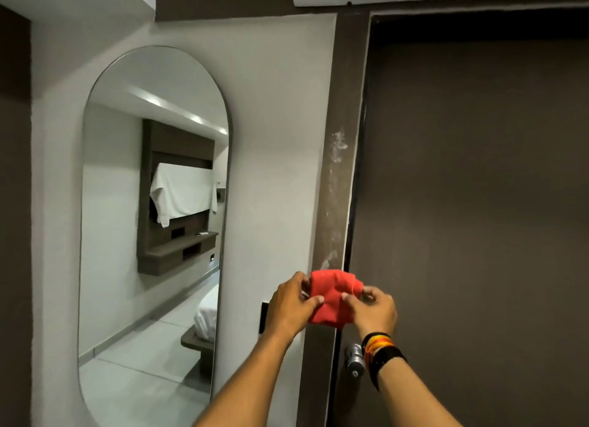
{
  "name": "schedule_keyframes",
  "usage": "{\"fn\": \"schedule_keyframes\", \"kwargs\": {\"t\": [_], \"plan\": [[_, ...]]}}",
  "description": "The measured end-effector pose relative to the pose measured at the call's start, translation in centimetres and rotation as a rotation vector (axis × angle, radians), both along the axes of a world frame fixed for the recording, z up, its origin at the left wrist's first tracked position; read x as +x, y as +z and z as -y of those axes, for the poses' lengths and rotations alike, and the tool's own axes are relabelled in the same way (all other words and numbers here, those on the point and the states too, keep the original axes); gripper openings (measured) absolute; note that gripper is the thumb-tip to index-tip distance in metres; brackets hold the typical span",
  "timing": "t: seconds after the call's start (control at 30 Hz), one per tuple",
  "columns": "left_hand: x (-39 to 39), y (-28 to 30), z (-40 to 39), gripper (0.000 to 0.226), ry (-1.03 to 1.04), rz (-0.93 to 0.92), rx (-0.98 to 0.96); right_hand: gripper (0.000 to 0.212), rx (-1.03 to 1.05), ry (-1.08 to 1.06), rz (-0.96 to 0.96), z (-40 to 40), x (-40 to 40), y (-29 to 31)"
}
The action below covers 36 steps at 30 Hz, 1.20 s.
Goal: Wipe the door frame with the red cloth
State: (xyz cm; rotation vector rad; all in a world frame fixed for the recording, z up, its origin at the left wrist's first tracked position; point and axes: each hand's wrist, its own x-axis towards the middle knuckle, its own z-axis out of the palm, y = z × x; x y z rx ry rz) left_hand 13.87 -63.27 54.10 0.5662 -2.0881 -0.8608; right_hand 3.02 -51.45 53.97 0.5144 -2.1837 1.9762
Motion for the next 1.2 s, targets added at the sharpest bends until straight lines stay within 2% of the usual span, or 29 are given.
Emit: {"fn": "schedule_keyframes", "kwargs": {"t": [0.2,0.27,0.33,0.4,0.47,0.53,0.6,0.67,0.77,0.83,0.97,1.07,1.2], "plan": [[-3.4,-3.2,4.5,0.032,-0.032,0.025,0.025,0.018,-0.012,-0.118,0.059,4.6,-0.9,-2.1],[-4.5,-3.9,5.9,0.029,-0.015,0.005,0.013,0.025,-0.054,-0.153,0.062,6.0,-0.9,-2.9],[-5.4,-5.1,7.5,0.029,-0.021,-0.025,-0.016,0.034,-0.115,-0.217,-0.021,7.5,-0.9,-4.6],[-5.1,-5.8,8.6,0.038,0.004,-0.038,-0.151,0.039,-0.136,-0.276,-0.141,8.5,-0.5,-5.7],[-4.8,-6.3,10.3,0.048,0.086,-0.088,-0.389,0.04,-0.061,-0.352,-0.297,9.9,-0.6,-7.0],[-5.3,-5.2,12.3,0.041,0.162,-0.257,-0.613,0.039,0.018,-0.432,-0.414,11.3,-1.2,-8.1],[-6.5,-2.3,13.9,0.036,0.2,-0.397,-0.724,0.033,0.06,-0.505,-0.448,12.7,-1.6,-9.0],[-7.9,2.1,15.0,0.04,0.205,-0.46,-0.787,0.029,0.06,-0.509,-0.447,13.7,-1.6,-10.2],[-10.5,7.1,15.6,0.047,0.202,-0.488,-0.843,0.054,0.109,-0.399,-0.447,14.3,-0.9,-12.1],[-12.2,8.5,16.2,0.051,0.262,-0.479,-0.861,0.066,0.185,-0.423,-0.477,14.7,-1.2,-13.0],[-13.9,8.0,17.4,0.055,0.304,-0.495,-1.022,0.063,0.314,-0.555,-0.695,15.3,-3.0,-13.8],[-14.0,7.8,17.4,0.055,0.292,-0.49,-1.038,0.065,0.373,-0.534,-0.814,15.6,-3.9,-14.1],[-14.0,7.6,17.3,0.053,0.287,-0.495,-1.024,0.071,0.372,-0.552,-0.829,16.6,-5.2,-12.4]]}}
